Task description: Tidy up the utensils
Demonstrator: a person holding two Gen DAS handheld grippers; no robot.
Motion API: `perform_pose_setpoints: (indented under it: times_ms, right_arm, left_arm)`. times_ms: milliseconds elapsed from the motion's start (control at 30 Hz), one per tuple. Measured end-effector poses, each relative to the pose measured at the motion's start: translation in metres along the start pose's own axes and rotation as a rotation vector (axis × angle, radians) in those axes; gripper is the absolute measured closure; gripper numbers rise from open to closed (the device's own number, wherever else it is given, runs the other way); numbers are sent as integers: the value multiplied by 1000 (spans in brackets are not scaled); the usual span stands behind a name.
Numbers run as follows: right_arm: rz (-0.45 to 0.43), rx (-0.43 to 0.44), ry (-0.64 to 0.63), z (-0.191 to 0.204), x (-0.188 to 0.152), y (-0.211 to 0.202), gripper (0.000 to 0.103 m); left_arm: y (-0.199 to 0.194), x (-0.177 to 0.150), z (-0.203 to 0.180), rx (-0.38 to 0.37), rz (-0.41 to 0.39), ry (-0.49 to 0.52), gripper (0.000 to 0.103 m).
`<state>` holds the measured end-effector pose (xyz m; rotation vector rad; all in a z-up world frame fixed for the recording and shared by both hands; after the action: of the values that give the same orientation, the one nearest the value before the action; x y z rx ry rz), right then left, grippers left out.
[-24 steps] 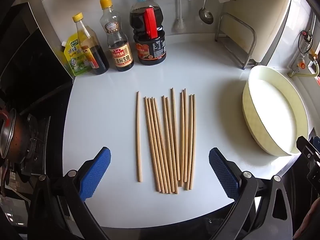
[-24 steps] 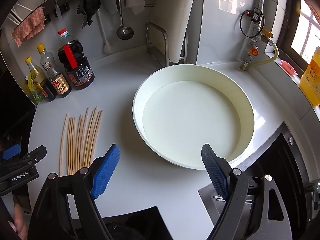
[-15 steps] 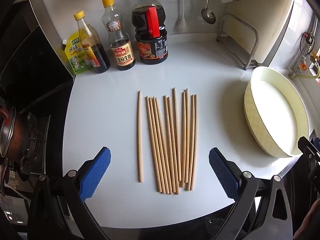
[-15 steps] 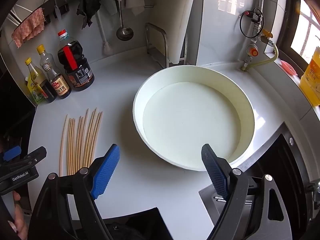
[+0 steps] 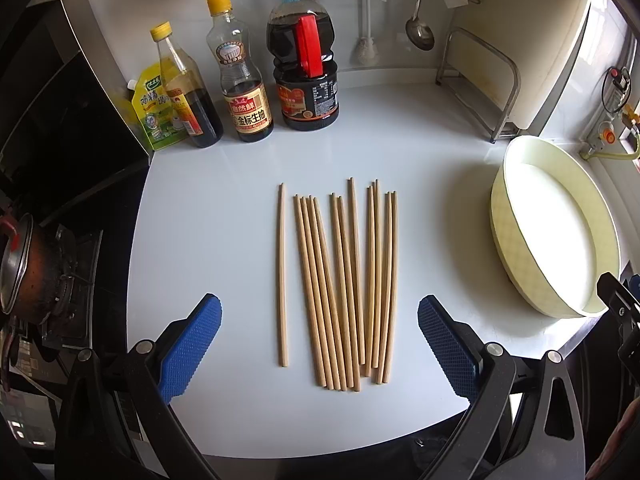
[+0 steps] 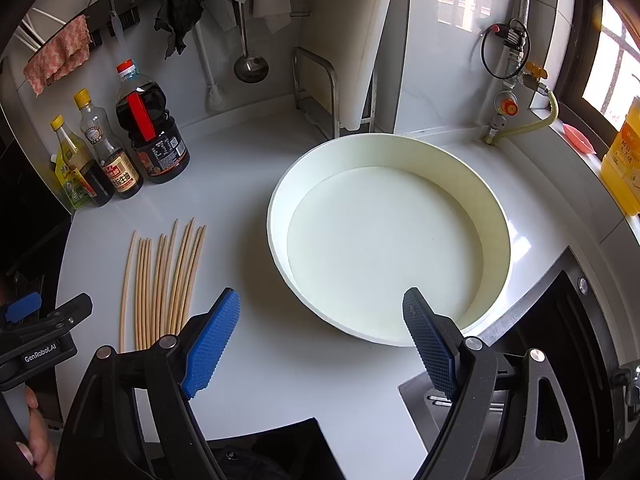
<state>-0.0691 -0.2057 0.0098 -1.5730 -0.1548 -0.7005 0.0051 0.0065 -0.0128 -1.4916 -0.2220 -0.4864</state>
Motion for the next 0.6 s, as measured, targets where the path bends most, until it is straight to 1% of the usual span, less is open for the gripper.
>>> perform_pose_setpoints:
  times_ms: [600]
  right_arm:
    - [0, 0, 2, 0, -1, 1, 23]
  left_arm:
    - [0, 2, 1, 3, -1, -2, 6]
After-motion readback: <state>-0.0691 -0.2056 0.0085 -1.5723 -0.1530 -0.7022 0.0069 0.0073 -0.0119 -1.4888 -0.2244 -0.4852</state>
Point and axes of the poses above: each gripper's, at about its wrist camera, not at the fingertips, and y roughly the way its jaws point, z to its left, x to its top, the point moved 1 cm from there along y, roughly the way its jaws point, and after that the axes turned 3 degrees about z, right-handed, at the moved point
